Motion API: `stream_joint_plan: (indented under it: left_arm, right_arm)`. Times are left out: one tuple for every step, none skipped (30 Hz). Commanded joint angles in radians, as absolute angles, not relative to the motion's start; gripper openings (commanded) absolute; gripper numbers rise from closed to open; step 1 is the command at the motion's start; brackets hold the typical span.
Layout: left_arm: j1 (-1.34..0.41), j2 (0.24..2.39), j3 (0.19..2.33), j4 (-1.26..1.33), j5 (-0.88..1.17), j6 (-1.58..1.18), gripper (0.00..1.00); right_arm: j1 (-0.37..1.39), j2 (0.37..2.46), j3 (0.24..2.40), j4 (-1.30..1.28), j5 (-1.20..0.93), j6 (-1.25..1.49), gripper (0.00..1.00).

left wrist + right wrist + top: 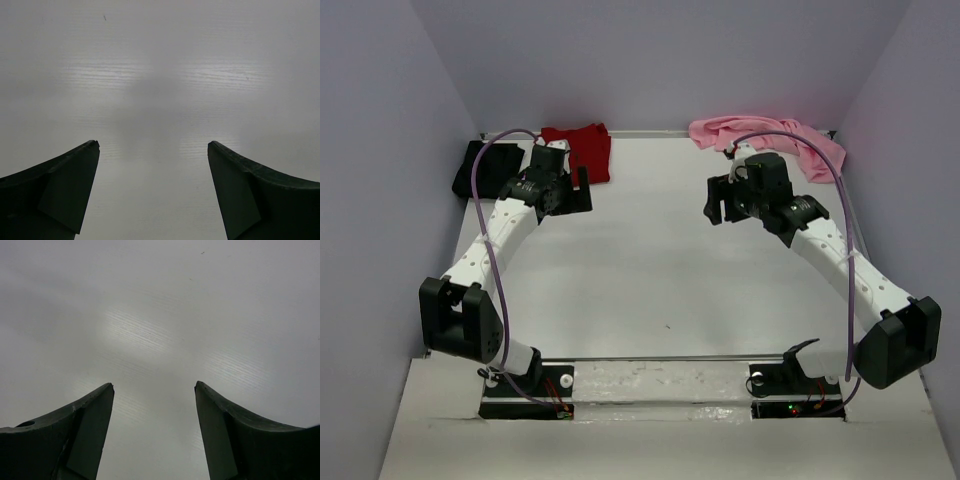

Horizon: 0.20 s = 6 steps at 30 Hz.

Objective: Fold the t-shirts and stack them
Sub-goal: Neatly place the folded tshirt to the corner

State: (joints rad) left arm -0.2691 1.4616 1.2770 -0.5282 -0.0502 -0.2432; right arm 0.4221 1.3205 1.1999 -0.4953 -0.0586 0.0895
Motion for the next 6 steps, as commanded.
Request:
stream_joint_plan:
  left_arm:
    - [-0.272,1.447,1.304,-0.517,-0.081,-0.230,0.99]
    - [-0.272,1.447,1.307,-0.520,-0.081,-0.229,0.99]
    - [-0.272,1.447,1.310,-0.522,-0.083,-0.230,0.99]
    - [-0.272,1.445,1.316,-0.525,-0.089,-0.230,0.99]
    - [-0.272,1.443,1.319,-0.526,-0.089,-0.230,0.99]
    - [-0.272,1.445,1.319,-0.525,-0.090,-0.229,0.99]
  right_arm:
    - [0.420,1.304,1.258,-0.483,-0.041,0.078,0.71]
    - [0.420,1.304,1.258,-0.480,-0.040,0.080,0.70]
    - [0.420,1.301,1.258,-0.480,-0.043,0.084,0.70]
    - [0.420,1.299,1.259,-0.480,-0.048,0.086,0.69]
    - [0.420,1.299,1.259,-0.479,-0.057,0.084,0.69]
    - [0.420,1.299,1.258,-0.477,-0.063,0.081,0.71]
